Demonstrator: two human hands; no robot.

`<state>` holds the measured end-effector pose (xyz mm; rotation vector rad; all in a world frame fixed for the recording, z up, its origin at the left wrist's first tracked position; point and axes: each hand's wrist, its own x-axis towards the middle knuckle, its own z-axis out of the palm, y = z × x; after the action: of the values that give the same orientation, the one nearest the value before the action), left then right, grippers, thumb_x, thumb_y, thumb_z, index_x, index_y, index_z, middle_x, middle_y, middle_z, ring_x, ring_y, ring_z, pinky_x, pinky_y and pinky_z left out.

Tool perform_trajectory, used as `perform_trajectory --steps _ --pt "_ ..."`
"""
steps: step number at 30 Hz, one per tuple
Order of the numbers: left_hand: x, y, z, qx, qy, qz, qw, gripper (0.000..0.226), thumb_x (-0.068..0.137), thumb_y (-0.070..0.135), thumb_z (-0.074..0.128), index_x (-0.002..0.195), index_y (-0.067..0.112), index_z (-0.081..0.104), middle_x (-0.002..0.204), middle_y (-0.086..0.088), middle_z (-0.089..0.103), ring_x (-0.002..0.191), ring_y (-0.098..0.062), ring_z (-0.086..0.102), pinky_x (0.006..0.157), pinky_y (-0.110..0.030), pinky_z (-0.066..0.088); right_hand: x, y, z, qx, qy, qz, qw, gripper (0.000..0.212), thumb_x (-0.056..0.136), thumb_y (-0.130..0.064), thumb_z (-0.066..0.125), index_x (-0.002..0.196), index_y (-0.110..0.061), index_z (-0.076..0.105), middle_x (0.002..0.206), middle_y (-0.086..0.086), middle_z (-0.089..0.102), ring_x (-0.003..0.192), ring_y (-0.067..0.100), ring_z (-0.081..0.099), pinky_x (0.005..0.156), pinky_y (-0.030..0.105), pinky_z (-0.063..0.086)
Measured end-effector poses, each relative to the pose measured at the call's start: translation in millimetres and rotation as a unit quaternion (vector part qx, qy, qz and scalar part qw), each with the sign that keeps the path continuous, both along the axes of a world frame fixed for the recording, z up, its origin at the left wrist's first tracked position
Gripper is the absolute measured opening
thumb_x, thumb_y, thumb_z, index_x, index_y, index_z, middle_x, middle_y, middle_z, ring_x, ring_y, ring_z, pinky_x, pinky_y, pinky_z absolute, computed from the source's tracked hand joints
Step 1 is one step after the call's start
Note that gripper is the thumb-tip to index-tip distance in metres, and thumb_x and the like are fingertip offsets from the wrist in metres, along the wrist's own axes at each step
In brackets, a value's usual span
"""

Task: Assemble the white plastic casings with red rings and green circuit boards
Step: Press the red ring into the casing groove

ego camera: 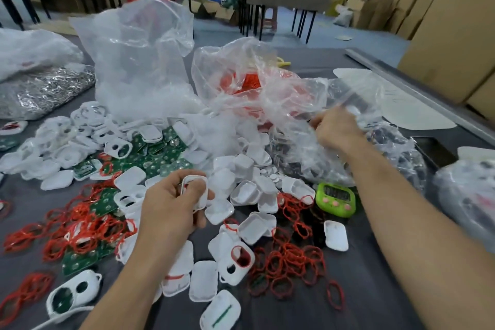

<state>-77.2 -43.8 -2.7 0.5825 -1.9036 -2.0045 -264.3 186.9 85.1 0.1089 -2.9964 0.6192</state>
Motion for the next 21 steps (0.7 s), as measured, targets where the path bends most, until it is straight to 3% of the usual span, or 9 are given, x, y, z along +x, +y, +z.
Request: perform_trajectory --steps 2,4,9,13,18,21 --pt "1 -1 0 0.004 0.001 0.000 1.000 0.023 0.100 0.016 0.062 0.087 0.030 0.074 0.079 -0.008 0.075 0.038 -0.020 0.048 0.043 -0.028 0.036 -5 -5 -11 0.103 -0.098 0.094 0.985 0.033 0.092 0.010 0.046 0.079 -0.009 0.070 0.073 0.006 0.060 0.070 0.027 0.054 0.049 0.028 0.041" --pt "0 -1 0 0.003 0.003 -0.002 1.000 0.023 0.100 0.016 0.062 0.087 0.030 0.074 0.078 -0.007 0.075 0.038 -0.020 0.049 0.043 -0.028 0.037 -10 -8 -20 0.173 -0.104 0.130 0.971 0.032 0.092 0.007 0.045 0.092 -0.009 0.072 0.071 0.002 0.060 0.059 0.019 0.049 0.040 0.023 0.032" --pt "1 -1 -3 -0.004 0.003 -0.007 1.000 0.022 0.101 0.017 0.062 0.089 0.031 0.073 0.079 -0.006 0.076 0.039 -0.020 0.050 0.045 -0.029 0.038 -21 -15 -32 0.211 0.030 0.078 0.974 0.020 0.095 -0.007 0.053 0.100 -0.006 0.072 0.091 0.013 0.068 0.081 0.031 0.062 0.070 0.032 0.049" --pt "1 -2 -4 -0.008 0.001 -0.004 1.000 0.021 0.100 0.018 0.063 0.088 0.033 0.074 0.079 -0.006 0.076 0.039 -0.020 0.051 0.045 -0.030 0.039 -17 -21 -35 0.187 -0.032 0.113 0.975 0.023 0.096 0.002 0.049 0.104 0.002 0.071 0.109 0.019 0.071 0.105 0.036 0.068 0.084 0.037 0.053" --pt "1 -2 1 0.000 0.003 -0.003 1.000 0.024 0.100 0.018 0.063 0.084 0.032 0.074 0.079 -0.006 0.076 0.038 -0.018 0.049 0.044 -0.028 0.039 -18 -14 -21 0.299 -0.058 0.025 0.952 0.006 0.087 -0.008 0.052 0.087 -0.011 0.057 0.086 0.005 0.057 0.080 0.026 0.058 0.080 0.040 0.046" --pt "1 -2 4 0.001 0.001 -0.003 1.000 0.024 0.100 0.017 0.063 0.083 0.030 0.074 0.078 -0.006 0.076 0.037 -0.017 0.048 0.041 -0.026 0.039 -18 -20 -18 0.355 -0.035 0.056 0.933 0.013 0.085 -0.007 0.054 0.077 -0.016 0.051 0.076 0.001 0.049 0.076 0.023 0.047 0.092 0.043 0.041"
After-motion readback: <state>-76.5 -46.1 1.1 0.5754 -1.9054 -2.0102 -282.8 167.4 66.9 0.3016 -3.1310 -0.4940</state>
